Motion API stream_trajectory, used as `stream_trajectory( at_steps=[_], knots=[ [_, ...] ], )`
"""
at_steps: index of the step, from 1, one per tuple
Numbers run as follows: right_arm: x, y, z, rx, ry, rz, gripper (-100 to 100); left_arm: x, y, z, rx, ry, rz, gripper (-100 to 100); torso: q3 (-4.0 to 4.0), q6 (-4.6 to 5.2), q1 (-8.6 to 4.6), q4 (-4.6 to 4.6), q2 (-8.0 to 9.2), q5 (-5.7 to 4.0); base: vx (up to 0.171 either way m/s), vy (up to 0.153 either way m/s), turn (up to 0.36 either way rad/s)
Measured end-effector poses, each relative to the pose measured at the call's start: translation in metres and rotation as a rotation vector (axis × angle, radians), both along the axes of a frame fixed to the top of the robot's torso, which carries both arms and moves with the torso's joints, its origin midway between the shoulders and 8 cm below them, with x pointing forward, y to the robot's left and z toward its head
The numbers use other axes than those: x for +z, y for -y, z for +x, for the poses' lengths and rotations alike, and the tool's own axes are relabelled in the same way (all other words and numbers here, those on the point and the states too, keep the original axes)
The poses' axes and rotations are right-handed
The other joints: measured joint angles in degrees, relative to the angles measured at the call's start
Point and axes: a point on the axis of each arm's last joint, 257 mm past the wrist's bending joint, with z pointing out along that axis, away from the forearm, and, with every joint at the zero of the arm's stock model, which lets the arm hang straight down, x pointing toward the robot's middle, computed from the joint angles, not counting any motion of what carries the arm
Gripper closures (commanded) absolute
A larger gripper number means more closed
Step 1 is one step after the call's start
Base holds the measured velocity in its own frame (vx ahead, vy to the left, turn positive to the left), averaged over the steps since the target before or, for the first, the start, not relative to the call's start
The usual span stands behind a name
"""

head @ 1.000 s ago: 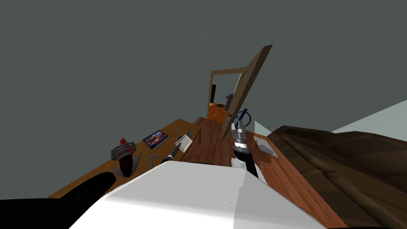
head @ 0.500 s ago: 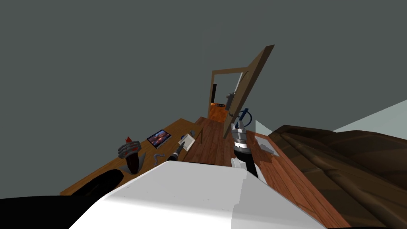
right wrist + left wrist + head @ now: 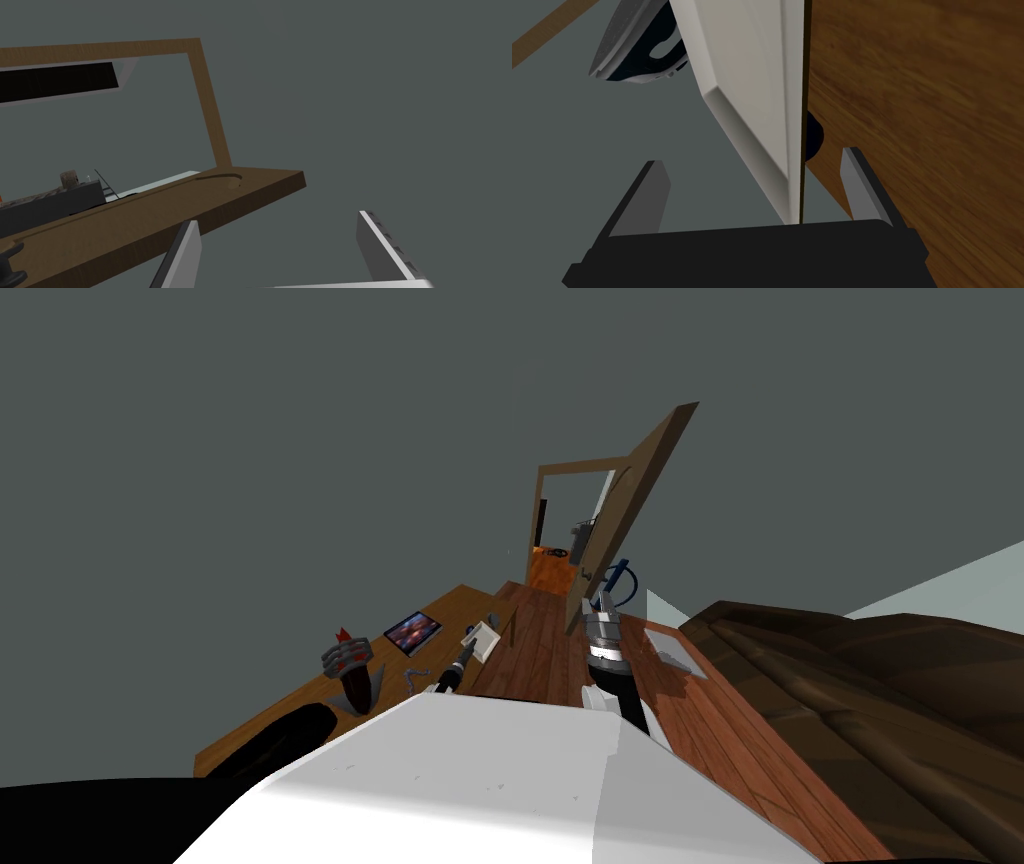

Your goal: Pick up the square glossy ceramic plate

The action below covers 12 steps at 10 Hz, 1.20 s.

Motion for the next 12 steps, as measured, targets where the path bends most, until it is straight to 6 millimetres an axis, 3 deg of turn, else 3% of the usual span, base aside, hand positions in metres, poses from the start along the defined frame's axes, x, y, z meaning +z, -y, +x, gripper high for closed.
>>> stream_trajectory(
  at_steps=[1, 2, 6, 7, 8, 11, 12],
  knots=[
    [0.0, 0.0, 0.0, 0.0, 0.0, 0.0, 0, -0.001, 0.009, 0.005, 0.0, -0.006, 0.0, -100, -0.03, 0.0, -0.14, -0.01, -0.06, -0.01, -0.018, 0.039, -0.007],
    [0.0, 0.0, 0.0, 0.0, 0.0, 0.0, 0, -0.001, 0.01, 0.005, -0.001, -0.007, 0.002, 100, -0.09, 0.0, -0.37, -0.03, -0.16, -0.07, -0.004, 0.009, 0.0],
    [0.0, 0.0, 0.0, 0.0, 0.0, 0.0, 0, -0.003, 0.009, 0.003, 0.004, -0.014, -0.001, 100, -0.07, 0.07, -0.63, 0.03, -0.18, -0.17, 0.0, 0.0, 0.0],
    [0.0, 0.0, 0.0, 0.0, 0.0, 0.0, 0, -0.003, 0.009, 0.003, 0.004, -0.014, -0.001, 0, -0.06, 0.08, -0.63, 0.03, -0.18, -0.16, 0.0, 0.0, 0.0],
    [0.0, 0.0, 0.0, 0.0, 0.0, 0.0, 0, -0.003, 0.009, 0.003, 0.004, -0.014, -0.001, 100, -0.06, 0.08, -0.63, 0.03, -0.17, -0.16, 0.045, -0.07, -0.021],
    [0.0, 0.0, 0.0, 0.0, 0.0, 0.001, 0, -0.006, -0.026, -0.022, 0.001, -0.006, 0.003, 100, -0.25, 0.07, -1.27, -0.05, -0.49, -0.25, 0.085, -0.161, 0.0],
    [0.0, 0.0, 0.0, 0.0, 0.0, 0.001, 0, -0.005, -0.034, -0.023, 0.003, 0.0, -0.002, 100, -0.22, 0.11, -1.14, -0.02, -0.46, -0.22, 0.013, -0.053, -0.007]
  ],
)
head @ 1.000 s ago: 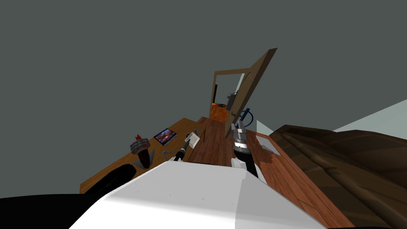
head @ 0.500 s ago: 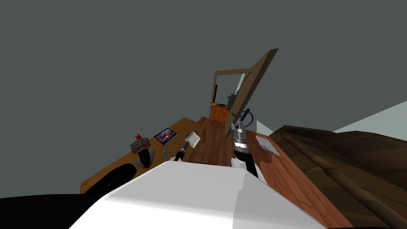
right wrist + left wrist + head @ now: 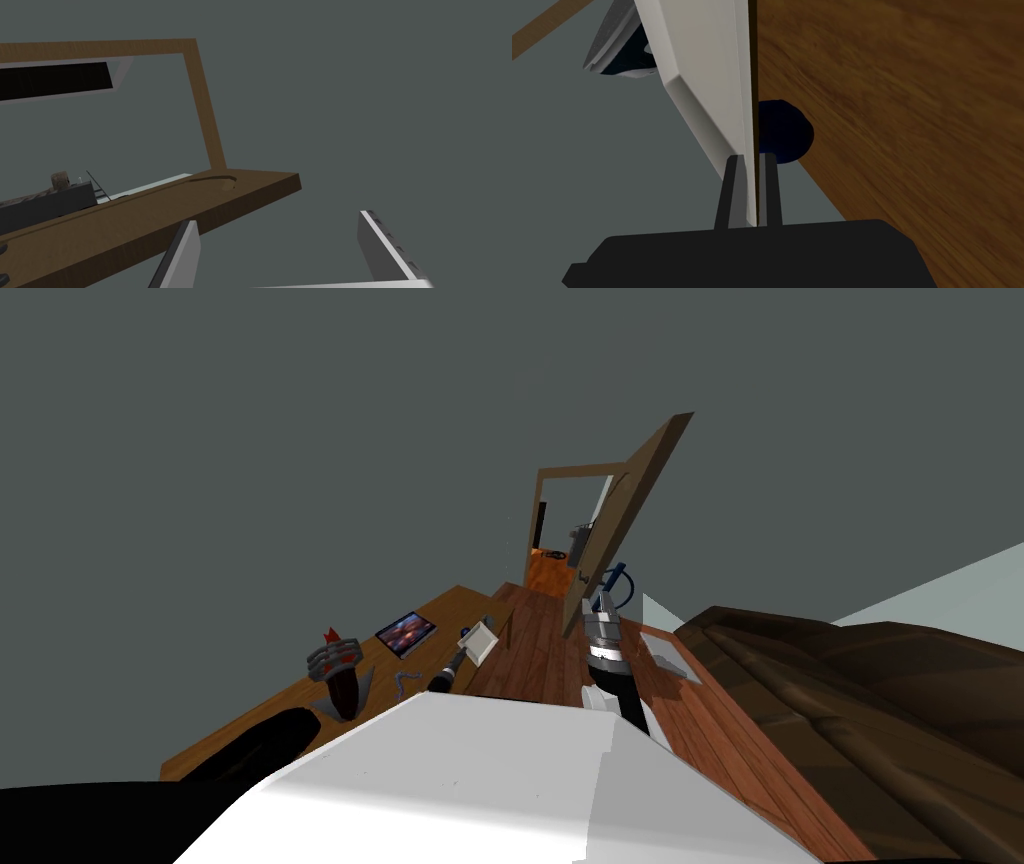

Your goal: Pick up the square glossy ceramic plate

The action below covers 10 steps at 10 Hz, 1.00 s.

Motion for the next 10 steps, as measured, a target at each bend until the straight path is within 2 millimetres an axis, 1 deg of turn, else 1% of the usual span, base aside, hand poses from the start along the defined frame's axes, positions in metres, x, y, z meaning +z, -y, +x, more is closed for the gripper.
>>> stream_trajectory(
  at_steps=[2, 3, 4, 5, 7, 8, 9, 10],
  knots=[
    [0.0, 0.0, 0.0, 0.0, 0.0, 0.0, 0, 0.0, -0.004, -0.001, 0.0, 0.002, 0.0, 100, 0.12, -0.04, 0.48, 0.0, 0.26, 0.11, 0.002, -0.02, -0.015],
    [0.0, 0.0, 0.0, 0.0, 0.0, 0.0, 0, -0.004, -0.014, -0.006, 0.002, -0.003, 0.004, 100, 0.09, -0.09, 0.46, -0.03, 0.21, 0.1, 0.068, -0.098, -0.011],
    [0.0, 0.0, 0.0, 0.0, 0.0, 0.0, 0, -0.004, -0.027, -0.016, 0.004, -0.001, 0.005, 100, 0.0, -0.12, 0.32, -0.07, 0.06, 0.08, 0.095, -0.156, 0.001],
    [0.0, 0.0, 0.0, 0.0, 0.0, 0.0, 0, -0.001, -0.044, -0.026, 0.001, 0.0, 0.003, 100, -0.06, -0.1, 0.12, -0.08, -0.05, 0.04, 0.065, -0.135, 0.012],
    [0.0, 0.0, 0.0, 0.0, 0.0, 0.0, 0, -0.003, -0.066, -0.042, 0.007, -0.005, 0.002, 100, -0.03, -0.11, 0.22, -0.1, 0.04, 0.08, 0.046, -0.114, -0.018],
    [0.0, 0.0, 0.0, 0.0, 0.0, 0.0, 0, -0.003, -0.087, -0.051, 0.012, -0.012, 0.007, 100, -0.04, -0.13, 0.24, -0.1, 0.02, 0.06, 0.038, -0.105, 0.007],
    [0.0, 0.0, 0.0, 0.0, 0.0, 0.0, 0, -0.002, -0.09, -0.062, 0.012, -0.013, 0.004, 100, 0.0, -0.11, 0.22, -0.11, 0.11, 0.13, 0.035, -0.122, -0.01],
    [0.0, 0.0, 0.0, 0.0, 0.0, 0.0, 0, -0.002, -0.102, -0.067, 0.015, -0.026, 0.008, 100, -0.01, -0.09, 0.22, -0.08, 0.06, 0.08, 0.034, -0.083, 0.001]
  ],
)
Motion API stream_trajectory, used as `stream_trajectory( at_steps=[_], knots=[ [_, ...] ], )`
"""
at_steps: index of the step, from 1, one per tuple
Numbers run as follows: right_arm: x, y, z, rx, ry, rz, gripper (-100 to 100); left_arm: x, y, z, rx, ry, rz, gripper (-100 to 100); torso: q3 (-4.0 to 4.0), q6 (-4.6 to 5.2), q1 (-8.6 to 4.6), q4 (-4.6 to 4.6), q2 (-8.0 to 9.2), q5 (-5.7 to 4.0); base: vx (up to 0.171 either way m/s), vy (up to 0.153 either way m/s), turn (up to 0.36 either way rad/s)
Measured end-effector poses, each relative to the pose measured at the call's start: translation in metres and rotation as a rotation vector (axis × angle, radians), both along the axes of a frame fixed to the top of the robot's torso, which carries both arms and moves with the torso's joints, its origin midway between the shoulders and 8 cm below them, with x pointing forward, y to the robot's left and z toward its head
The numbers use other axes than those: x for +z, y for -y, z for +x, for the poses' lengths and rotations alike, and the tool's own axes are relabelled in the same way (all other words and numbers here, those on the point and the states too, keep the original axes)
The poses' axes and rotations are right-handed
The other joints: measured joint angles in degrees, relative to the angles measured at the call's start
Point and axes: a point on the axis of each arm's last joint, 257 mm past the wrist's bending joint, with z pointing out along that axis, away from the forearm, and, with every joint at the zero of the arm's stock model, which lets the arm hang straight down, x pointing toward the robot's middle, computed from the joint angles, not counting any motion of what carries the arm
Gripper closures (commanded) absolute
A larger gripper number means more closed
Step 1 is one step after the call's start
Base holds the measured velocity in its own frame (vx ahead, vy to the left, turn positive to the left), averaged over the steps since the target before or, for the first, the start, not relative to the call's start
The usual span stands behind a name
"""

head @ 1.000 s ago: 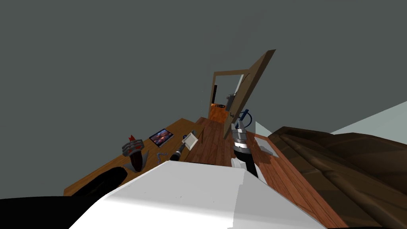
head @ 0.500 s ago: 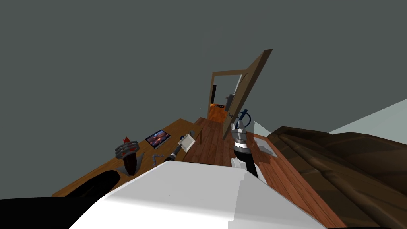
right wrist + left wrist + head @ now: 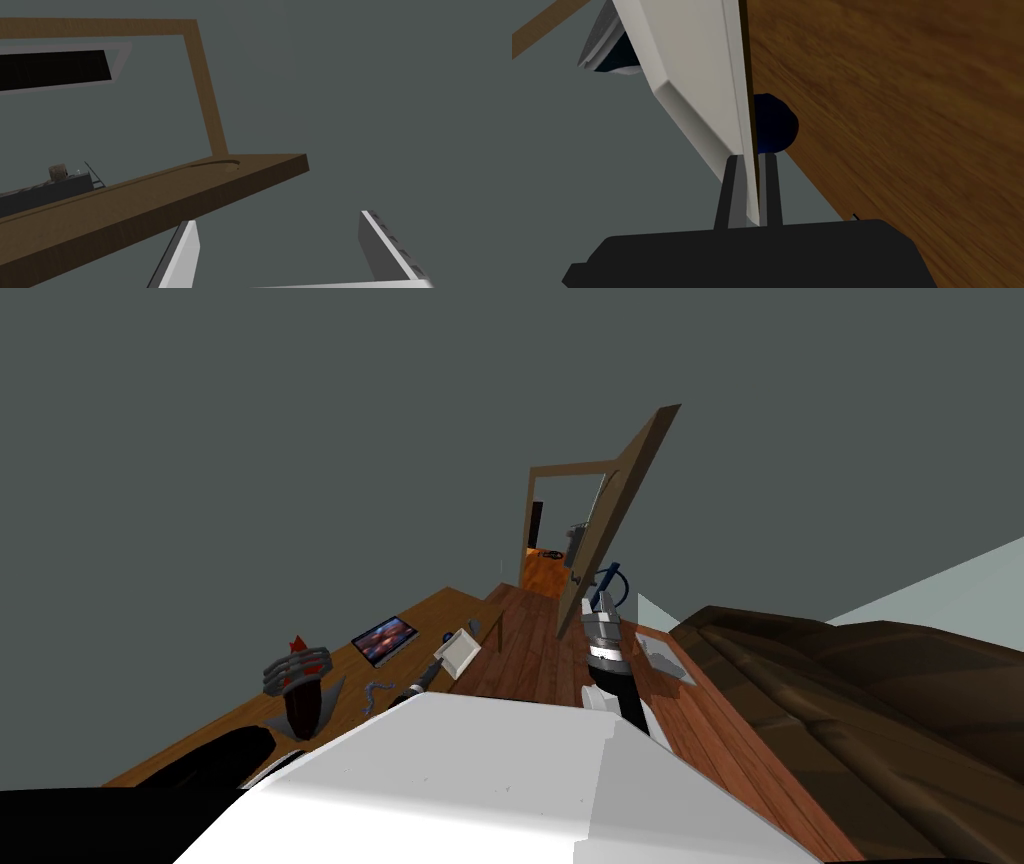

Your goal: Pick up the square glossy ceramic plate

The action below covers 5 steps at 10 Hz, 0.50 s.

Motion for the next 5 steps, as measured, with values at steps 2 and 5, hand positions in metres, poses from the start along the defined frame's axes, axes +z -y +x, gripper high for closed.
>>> stream_trajectory(
  at_steps=[2, 5],
  knots=[
    [0.0, 0.0, 0.0, 0.0, 0.0, 0.0, 0, 0.01, -0.015, -0.009, -0.009, 0.017, -0.003, 100, -0.01, -0.02, 0.06, -0.01, -0.02, 0.02, 0.044, -0.084, -0.005],
    [0.0, 0.0, 0.0, 0.0, 0.0, 0.0, 0, 0.012, -0.022, -0.014, -0.009, 0.023, -0.007, 0, 0.03, -0.01, 0.39, 0.0, 0.07, 0.08, 0.005, -0.006, -0.001]
  ],
)
